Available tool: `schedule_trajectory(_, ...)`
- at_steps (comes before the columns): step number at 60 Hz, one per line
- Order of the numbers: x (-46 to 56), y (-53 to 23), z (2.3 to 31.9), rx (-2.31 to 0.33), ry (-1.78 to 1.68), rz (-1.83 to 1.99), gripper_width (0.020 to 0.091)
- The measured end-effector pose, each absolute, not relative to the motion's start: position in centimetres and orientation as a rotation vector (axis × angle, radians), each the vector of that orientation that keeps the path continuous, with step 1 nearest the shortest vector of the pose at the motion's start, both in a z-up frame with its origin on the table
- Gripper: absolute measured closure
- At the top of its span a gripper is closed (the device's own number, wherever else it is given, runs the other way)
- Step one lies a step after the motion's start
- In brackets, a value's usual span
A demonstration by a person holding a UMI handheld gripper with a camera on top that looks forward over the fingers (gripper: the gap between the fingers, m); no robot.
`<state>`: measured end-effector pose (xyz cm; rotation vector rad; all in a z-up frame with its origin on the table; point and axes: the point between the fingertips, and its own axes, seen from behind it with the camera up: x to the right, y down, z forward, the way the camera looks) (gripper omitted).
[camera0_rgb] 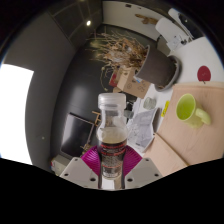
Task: Pour water
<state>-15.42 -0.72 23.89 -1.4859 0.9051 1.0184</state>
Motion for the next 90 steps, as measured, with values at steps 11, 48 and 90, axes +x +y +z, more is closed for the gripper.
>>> schedule_trajectory(11,-11.0,0.8,20.7,-1.269,1.297,1.381,0.0854)
schedule_trajectory(48,-9.8,1.1,21.4,-1.471,1.134,1.414,0.0853)
schedule_trajectory(90,18.9,-0.4,12.9,-1.866,0.166,-0.116,0.0853)
